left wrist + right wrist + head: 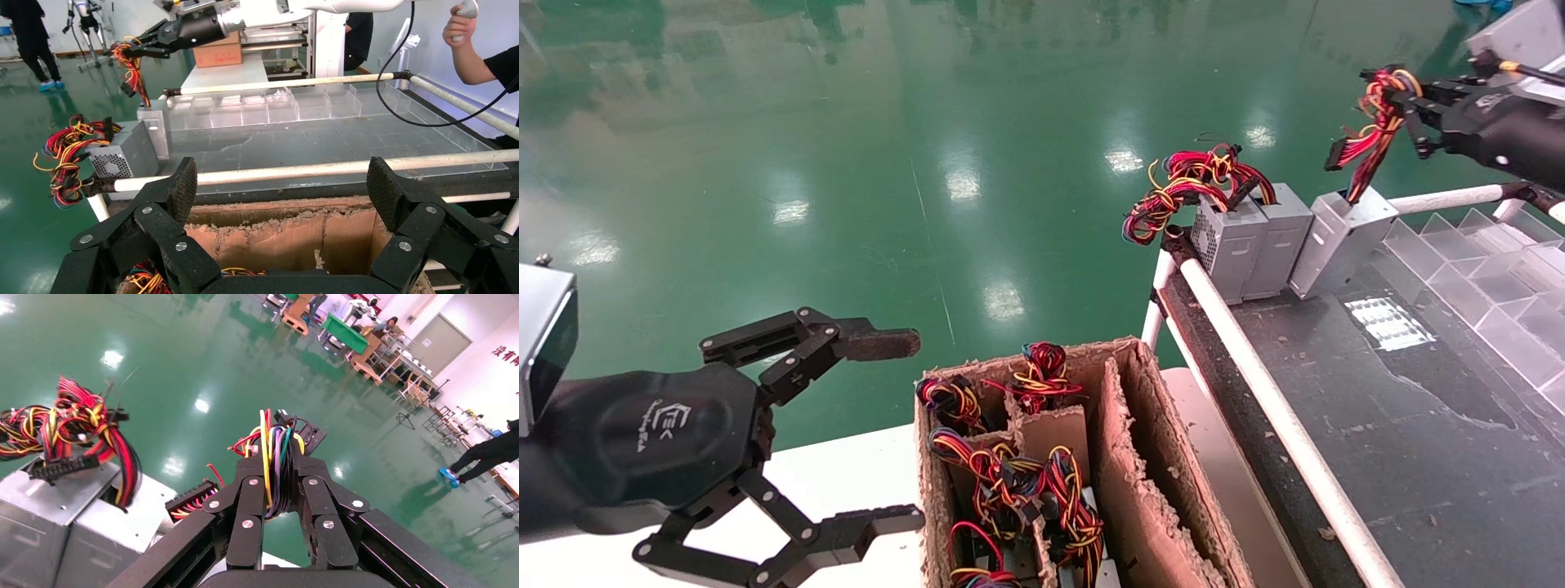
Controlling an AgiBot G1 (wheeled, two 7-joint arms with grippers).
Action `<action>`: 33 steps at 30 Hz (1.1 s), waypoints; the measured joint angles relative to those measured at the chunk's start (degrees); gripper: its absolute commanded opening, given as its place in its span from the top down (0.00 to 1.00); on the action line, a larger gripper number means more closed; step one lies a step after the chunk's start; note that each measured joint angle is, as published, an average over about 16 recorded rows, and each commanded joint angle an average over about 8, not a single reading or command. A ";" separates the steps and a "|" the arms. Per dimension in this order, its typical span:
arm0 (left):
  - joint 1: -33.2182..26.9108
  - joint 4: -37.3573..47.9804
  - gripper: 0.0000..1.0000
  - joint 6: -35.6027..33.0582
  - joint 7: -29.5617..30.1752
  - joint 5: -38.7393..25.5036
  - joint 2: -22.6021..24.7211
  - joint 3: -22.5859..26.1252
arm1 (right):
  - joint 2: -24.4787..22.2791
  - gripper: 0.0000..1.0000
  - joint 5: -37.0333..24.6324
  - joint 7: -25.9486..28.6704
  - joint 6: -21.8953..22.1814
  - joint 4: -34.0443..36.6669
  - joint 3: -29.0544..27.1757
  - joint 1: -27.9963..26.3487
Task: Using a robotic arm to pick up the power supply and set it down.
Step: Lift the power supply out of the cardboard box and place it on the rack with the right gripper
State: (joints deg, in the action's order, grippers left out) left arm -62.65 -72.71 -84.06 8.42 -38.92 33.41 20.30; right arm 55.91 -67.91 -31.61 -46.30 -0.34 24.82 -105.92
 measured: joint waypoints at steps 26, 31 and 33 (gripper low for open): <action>-0.01 0.00 0.00 0.01 -0.01 0.01 -0.01 0.02 | 1.97 1.00 -1.57 -0.24 5.34 0.61 1.10 0.28; -0.01 0.00 0.00 0.01 -0.01 0.02 -0.01 0.02 | 1.29 1.00 -1.63 -0.16 4.52 0.48 1.14 0.25; -0.01 0.00 0.00 0.01 -0.01 0.02 -0.01 0.03 | 1.24 1.00 -1.65 -0.08 4.18 0.42 1.15 0.19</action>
State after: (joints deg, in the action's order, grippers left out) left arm -62.66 -72.71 -84.05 8.41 -38.90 33.40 20.33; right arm 57.15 -69.56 -31.69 -42.12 0.08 25.98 -105.73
